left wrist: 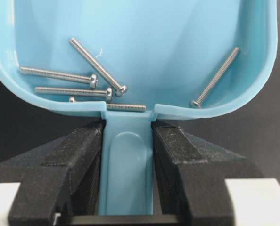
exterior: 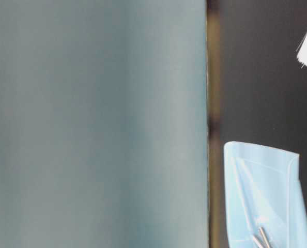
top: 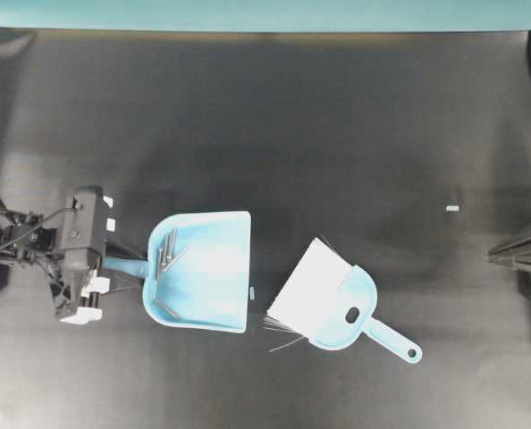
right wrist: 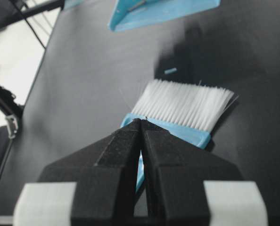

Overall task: Hold the dustpan with the left arm, while a human hand uses a hand brush to gather screws into the dustpan.
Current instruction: 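Keep holding the dustpan with the left gripper after the brush is set down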

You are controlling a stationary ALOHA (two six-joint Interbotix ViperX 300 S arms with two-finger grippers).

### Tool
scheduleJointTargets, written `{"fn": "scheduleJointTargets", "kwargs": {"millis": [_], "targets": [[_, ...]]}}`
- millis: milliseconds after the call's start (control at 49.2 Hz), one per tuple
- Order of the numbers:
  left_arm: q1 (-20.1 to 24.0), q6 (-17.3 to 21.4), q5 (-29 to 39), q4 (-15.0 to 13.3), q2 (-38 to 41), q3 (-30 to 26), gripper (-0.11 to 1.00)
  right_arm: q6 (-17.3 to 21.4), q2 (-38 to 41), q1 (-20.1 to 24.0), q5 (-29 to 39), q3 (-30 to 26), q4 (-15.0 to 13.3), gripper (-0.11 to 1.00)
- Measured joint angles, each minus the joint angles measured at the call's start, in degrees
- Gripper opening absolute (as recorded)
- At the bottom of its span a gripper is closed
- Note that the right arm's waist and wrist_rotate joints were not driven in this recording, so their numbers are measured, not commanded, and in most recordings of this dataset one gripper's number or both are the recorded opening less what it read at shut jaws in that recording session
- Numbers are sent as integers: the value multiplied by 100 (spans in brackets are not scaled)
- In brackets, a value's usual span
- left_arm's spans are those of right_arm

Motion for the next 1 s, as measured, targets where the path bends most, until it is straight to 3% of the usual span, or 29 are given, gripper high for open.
{"fn": "scheduleJointTargets", "kwargs": {"millis": [997], "targets": [[-97,-44,-97,0,-35,0,30,-9,0,0,0,0,0,0]]}}
